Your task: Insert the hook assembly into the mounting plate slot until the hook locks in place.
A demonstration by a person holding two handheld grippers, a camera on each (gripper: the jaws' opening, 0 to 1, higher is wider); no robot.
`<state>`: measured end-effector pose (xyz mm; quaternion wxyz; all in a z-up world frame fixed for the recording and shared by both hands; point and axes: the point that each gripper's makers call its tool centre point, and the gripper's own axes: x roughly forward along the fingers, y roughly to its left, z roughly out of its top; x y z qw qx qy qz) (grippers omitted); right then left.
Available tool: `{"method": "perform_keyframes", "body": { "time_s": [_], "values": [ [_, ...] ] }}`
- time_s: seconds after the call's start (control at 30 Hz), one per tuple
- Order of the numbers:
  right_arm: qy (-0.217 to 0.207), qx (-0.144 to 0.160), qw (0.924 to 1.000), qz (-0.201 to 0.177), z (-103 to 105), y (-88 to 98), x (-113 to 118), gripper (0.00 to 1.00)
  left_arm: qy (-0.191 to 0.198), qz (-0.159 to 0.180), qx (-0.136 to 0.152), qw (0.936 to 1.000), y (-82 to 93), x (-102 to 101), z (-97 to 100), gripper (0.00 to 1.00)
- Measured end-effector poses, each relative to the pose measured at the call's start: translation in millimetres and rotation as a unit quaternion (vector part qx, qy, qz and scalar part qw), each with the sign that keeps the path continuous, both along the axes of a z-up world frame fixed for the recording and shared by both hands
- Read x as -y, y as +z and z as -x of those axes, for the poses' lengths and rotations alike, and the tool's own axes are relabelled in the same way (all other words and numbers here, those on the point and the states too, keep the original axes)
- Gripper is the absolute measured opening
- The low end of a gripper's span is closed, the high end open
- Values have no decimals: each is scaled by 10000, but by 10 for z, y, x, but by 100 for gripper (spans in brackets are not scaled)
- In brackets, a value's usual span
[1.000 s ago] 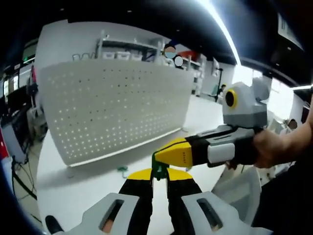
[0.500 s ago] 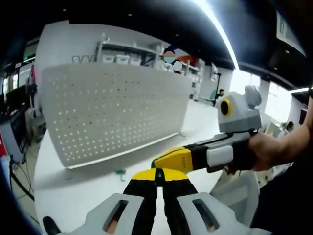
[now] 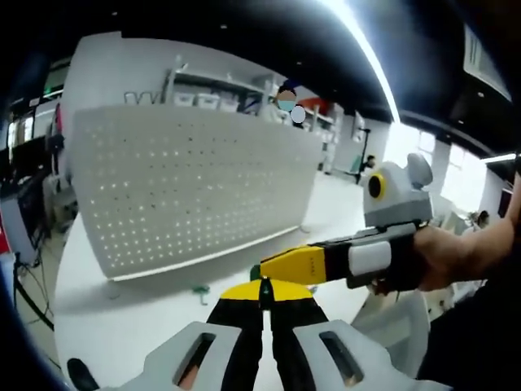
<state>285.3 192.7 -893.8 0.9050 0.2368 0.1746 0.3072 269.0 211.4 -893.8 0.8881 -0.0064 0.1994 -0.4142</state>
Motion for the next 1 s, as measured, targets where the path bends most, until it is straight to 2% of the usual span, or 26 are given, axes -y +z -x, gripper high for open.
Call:
{"method": "perform_keyframes", "body": {
  "time_s": [0.1, 0.23, 0.37, 0.53, 0.77, 1.0],
  "values": [
    [-188, 137, 9997, 94, -16, 68, 98, 12, 92, 9, 58, 9999, 38, -21, -40, 1],
    [-478, 396, 9969, 488, -44, 122, 289, 13, 277, 10, 210, 9994, 126, -51, -125, 1],
    [-593, 485, 9944, 729, -23, 138, 417, 16, 479, -166, 516, 9974, 228, -87, -234, 1],
    [-753, 653, 9892, 1075, 35, 158, 576, 16, 811, -46, 825, 9933, 412, -150, -377, 1],
    [-809, 568, 9870, 1265, 133, 115, 792, 16, 1279, 108, 1300, 9832, 651, -221, -587, 1],
    [-915, 402, 9867, 1279, 197, 103, 1027, 16, 1581, 164, 1589, 9744, 782, -229, -815, 1]
  ]
}}
